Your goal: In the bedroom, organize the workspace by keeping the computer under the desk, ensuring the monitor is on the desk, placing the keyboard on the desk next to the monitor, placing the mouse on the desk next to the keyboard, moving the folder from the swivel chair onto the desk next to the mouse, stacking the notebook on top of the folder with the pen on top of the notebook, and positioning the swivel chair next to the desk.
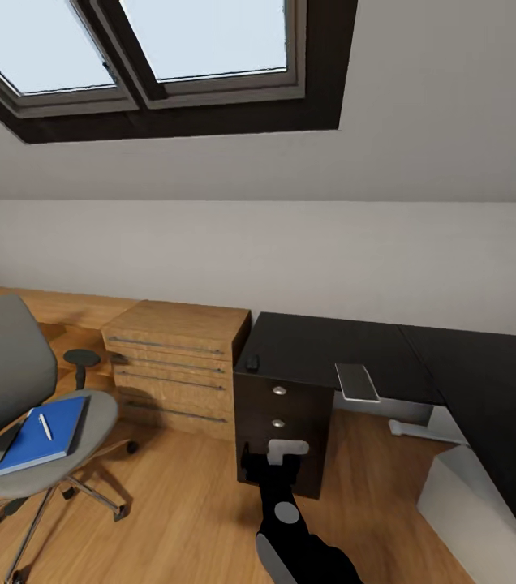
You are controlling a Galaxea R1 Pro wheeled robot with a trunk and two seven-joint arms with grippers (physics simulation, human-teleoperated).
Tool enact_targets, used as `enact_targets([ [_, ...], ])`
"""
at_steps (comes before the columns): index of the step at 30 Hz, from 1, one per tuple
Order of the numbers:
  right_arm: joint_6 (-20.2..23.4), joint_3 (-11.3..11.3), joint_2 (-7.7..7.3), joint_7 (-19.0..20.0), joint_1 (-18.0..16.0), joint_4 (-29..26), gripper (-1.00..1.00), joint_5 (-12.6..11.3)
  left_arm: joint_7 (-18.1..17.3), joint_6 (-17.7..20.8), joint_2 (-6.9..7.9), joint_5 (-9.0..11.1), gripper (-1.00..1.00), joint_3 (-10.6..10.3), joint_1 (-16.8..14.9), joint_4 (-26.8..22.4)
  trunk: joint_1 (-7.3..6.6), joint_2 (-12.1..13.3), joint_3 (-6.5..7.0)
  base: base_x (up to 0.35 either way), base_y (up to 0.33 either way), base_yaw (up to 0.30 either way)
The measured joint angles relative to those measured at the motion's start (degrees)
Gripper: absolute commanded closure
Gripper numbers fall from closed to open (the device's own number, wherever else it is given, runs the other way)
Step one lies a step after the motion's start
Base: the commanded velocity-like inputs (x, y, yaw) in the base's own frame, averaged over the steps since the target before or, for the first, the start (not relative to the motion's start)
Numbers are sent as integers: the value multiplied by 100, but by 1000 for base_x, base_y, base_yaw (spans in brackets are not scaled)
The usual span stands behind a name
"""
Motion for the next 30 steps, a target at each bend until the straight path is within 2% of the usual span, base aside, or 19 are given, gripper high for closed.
enact_targets([
  [21,-11,-5,0,7,4,0,-100,1,-14,-5,-6,-3,-100,-3,0,-5,1,0,-16,49,0,268],
  [24,-11,-6,0,7,2,0,-100,1,-16,-7,-6,-1,-100,-1,0,-8,-65,119,27,75,0,212],
  [30,-11,-15,0,3,1,0,-100,7,-21,-8,-6,-6,-100,-5,1,-9,-196,359,127,76,0,30],
])
